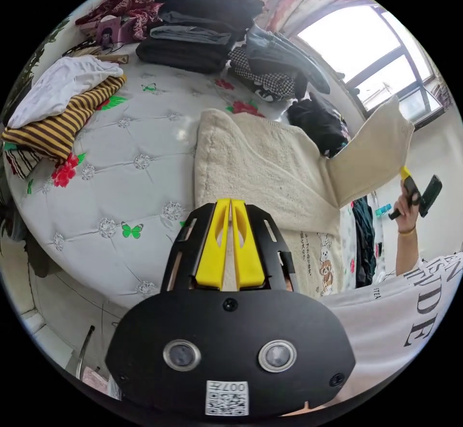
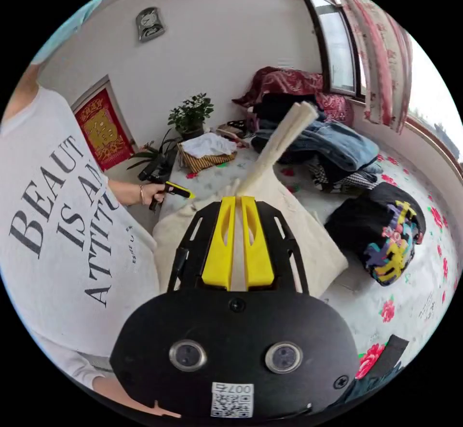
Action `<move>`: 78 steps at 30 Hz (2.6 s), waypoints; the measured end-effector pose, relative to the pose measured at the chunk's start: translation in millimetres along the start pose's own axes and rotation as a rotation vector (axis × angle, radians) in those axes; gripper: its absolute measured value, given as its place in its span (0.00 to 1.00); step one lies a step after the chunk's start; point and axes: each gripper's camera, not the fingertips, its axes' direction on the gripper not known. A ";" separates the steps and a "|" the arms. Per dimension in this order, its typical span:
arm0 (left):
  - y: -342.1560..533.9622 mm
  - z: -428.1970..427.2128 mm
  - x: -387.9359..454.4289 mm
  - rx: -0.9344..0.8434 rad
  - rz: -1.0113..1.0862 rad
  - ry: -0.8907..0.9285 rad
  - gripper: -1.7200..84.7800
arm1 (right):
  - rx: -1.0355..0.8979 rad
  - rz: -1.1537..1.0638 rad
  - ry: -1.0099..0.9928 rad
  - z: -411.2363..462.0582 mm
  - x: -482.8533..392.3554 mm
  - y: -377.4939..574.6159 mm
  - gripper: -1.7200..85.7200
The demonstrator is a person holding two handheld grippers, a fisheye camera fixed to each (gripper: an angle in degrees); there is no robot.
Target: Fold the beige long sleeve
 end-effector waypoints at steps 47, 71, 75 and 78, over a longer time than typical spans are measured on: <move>-263.3 140.9 -77.8 -0.302 0.274 0.497 0.17 | -0.362 0.765 -0.317 241.7 284.5 -91.2 0.12; -77.9 121.5 2.4 -0.394 0.779 0.414 0.09 | -0.591 0.159 -0.128 207.6 11.2 -67.1 0.06; -47.5 114.9 4.3 -0.399 0.709 0.400 0.09 | -0.559 0.221 -0.133 197.7 -6.8 -56.7 0.06; -44.4 81.6 13.4 -0.260 0.690 0.361 0.09 | -0.401 0.259 -0.072 163.7 -6.4 -73.0 0.07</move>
